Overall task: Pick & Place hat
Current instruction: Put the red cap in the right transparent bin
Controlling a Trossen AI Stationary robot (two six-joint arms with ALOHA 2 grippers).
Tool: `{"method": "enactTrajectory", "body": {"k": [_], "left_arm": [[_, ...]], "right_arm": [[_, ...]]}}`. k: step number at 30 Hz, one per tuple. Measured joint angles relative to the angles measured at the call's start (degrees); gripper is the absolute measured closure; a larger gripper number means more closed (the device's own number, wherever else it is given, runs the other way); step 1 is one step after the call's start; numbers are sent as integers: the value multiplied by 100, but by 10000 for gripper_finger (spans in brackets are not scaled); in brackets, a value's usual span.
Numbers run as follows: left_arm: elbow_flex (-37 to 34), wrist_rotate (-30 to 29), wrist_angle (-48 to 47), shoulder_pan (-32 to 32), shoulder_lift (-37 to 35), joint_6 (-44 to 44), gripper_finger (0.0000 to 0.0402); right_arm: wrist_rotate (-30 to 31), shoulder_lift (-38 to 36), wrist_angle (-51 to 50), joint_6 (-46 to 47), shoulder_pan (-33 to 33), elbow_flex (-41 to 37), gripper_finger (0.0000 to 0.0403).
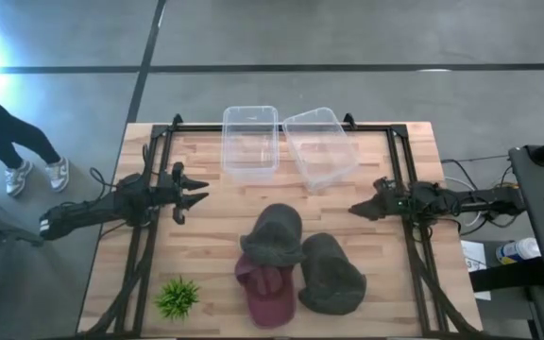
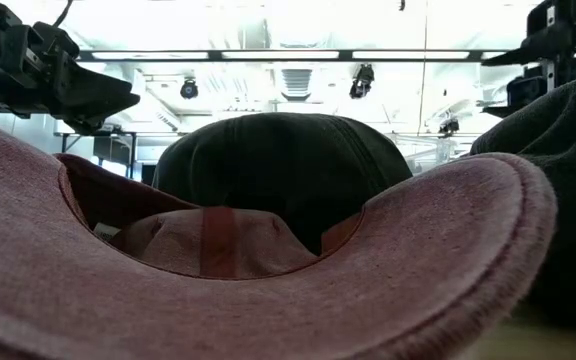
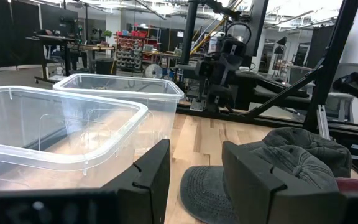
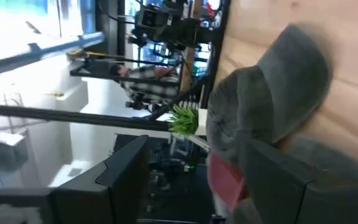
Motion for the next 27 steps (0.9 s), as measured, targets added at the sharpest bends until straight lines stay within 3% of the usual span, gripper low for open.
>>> {"method": "enactTrajectory", "body": {"k": [5, 11, 14, 18, 27], "left_arm": [[0, 0, 0, 0, 1, 0, 262], [-2, 1, 0, 2, 2, -1, 262], [-1, 1, 0, 1, 1, 0, 262], [0, -2, 0, 0, 2, 0, 262], [0, 0, 0, 0, 2, 0, 262]], "right_arm": [[287, 1327, 414, 182, 375, 627, 165], [271, 3725, -775, -53, 900, 2380, 165], [-202, 4902, -1398, 155, 1145, 3074, 165], [-858, 6238, -1065, 256, 1474, 3743, 165], [-896, 8294, -1039, 303, 1653, 5433, 165]]}}
